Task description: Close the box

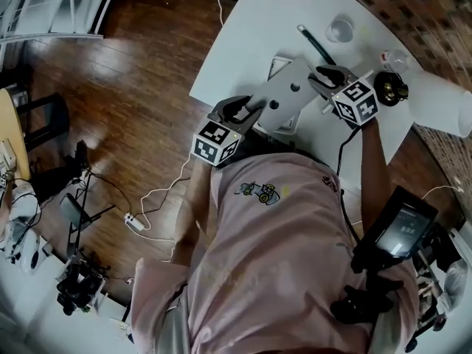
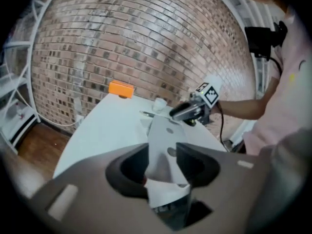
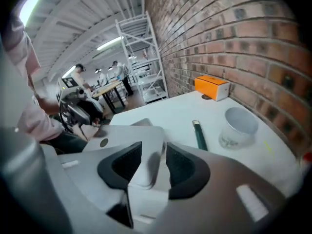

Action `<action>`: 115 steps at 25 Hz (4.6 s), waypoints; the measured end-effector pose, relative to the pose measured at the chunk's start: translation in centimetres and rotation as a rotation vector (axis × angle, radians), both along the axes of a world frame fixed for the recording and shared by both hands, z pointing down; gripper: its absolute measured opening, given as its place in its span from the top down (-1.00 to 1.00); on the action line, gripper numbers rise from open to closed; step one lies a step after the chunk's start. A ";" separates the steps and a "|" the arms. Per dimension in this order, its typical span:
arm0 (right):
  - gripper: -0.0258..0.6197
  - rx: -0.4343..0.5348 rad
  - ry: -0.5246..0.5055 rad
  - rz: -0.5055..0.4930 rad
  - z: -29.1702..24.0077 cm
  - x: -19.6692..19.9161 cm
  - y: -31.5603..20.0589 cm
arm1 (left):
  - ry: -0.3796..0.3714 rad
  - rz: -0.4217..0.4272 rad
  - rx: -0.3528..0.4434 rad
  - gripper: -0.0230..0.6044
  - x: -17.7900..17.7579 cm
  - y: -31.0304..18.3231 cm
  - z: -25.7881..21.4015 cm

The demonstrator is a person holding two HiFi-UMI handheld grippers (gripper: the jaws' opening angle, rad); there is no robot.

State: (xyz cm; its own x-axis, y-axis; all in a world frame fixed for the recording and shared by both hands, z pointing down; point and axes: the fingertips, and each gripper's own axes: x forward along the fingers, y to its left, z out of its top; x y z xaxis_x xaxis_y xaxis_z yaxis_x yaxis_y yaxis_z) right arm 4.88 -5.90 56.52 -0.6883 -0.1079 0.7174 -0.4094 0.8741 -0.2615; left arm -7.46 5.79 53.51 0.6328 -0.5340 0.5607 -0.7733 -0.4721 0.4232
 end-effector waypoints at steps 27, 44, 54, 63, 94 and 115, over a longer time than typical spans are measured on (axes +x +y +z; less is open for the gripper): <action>0.64 -0.237 -0.228 0.240 -2.2 -1.4 -1.7 | 0.702 -0.201 -0.614 0.72 4.1 3.1 1.9; 0.80 -0.156 -0.047 0.200 1.8 -1.3 -0.3 | 0.315 -0.134 -0.434 0.04 2.1 3.1 3.1; 0.83 -0.170 -0.160 0.344 0.7 0.2 0.0 | 0.079 -0.003 -0.400 0.23 3.6 3.3 5.2; 0.83 -0.201 -0.172 0.446 2.5 2.4 2.4 | 0.372 -0.093 -0.466 0.38 2.9 3.0 6.2; 0.91 -0.347 -0.093 0.332 8.3 0.5 10.4 | -0.206 0.044 -0.380 -0.26 5.8 -2.2 6.1; 0.91 0.252 0.056 0.263 -0.2 2.8 -1.0 | -0.231 0.559 -0.279 0.88 4.1 8.1 0.2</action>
State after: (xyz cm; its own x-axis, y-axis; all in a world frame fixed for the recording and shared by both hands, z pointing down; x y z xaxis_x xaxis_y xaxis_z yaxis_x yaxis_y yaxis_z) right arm 7.69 -6.94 56.30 -0.5740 -0.4540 0.6815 -0.6366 0.7709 -0.0226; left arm -3.39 13.88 53.68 0.6191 0.0244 0.7849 -0.5298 -0.7248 0.4405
